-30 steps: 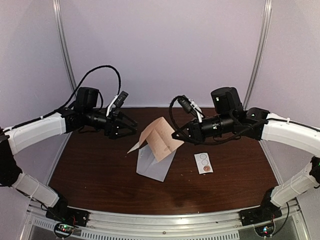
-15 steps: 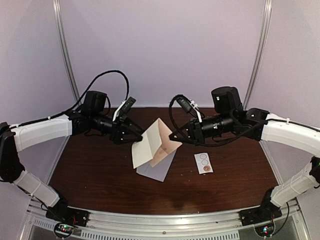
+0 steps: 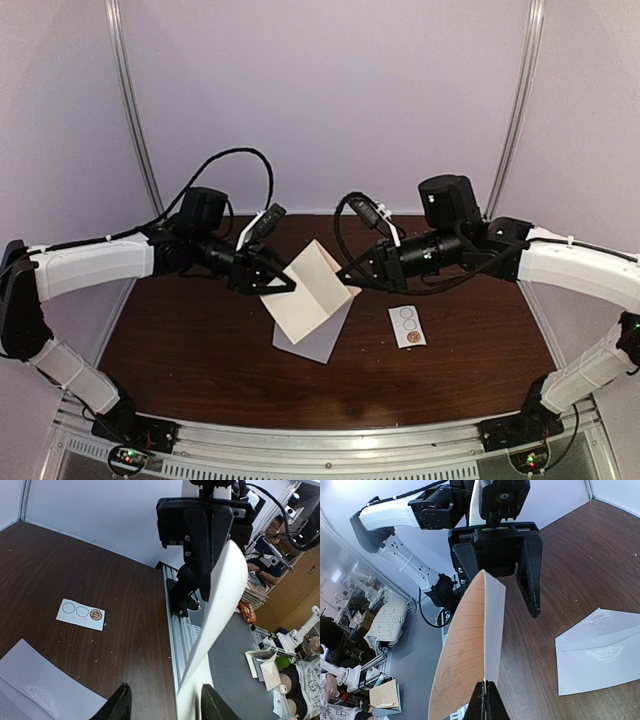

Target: Place the letter into the envelope and seal it

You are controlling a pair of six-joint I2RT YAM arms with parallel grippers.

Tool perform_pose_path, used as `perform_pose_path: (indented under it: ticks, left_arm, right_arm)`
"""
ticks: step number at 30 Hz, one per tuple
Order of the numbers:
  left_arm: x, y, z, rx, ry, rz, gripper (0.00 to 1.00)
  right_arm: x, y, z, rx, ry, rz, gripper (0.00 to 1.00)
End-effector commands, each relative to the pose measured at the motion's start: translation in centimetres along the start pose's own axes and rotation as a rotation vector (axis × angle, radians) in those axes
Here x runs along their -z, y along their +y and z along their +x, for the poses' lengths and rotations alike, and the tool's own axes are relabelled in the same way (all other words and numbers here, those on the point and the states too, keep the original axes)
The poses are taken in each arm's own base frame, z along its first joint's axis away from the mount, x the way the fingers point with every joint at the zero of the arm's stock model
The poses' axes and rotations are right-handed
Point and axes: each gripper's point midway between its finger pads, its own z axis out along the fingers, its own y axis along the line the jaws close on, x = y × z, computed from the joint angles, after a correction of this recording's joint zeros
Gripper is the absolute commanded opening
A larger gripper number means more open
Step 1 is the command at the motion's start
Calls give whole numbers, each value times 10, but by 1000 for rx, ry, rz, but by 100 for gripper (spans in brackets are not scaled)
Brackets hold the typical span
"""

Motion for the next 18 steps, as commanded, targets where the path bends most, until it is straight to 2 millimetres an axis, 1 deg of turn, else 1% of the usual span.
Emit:
perform_pose_path:
  ticks: [1, 4, 9, 11, 12, 14, 15, 18]
  left_arm:
    - [-4, -8, -2, -26, -9, 51, 43]
    - [-5, -8, -1, -21, -5, 60, 33]
    - [-6, -6, 0, -14, -4, 55, 7]
    - [-7, -4, 1, -7, -2, 47, 1]
    - [-7, -3, 1, -7, -2, 46, 0]
    - [-8, 0, 1, 0, 0, 35, 0]
    - [-8, 2, 2, 2, 0, 25, 0]
    - [-8, 5, 1, 0, -2, 5, 0]
  right_arm:
    - [-2, -2, 0, -2, 0, -8, 0]
    - [-3, -5, 1, -4, 4, 5, 0]
    - [0, -11, -4, 2, -16, 47, 0]
    - [4, -15, -6, 0, -31, 68, 0]
    - [7, -19, -8, -4, -41, 80, 1]
    - [13, -23, -11, -12, -66, 94, 10]
    - [16, -24, -12, -14, -78, 94, 17]
    - [23, -21, -17, -11, -111, 87, 31]
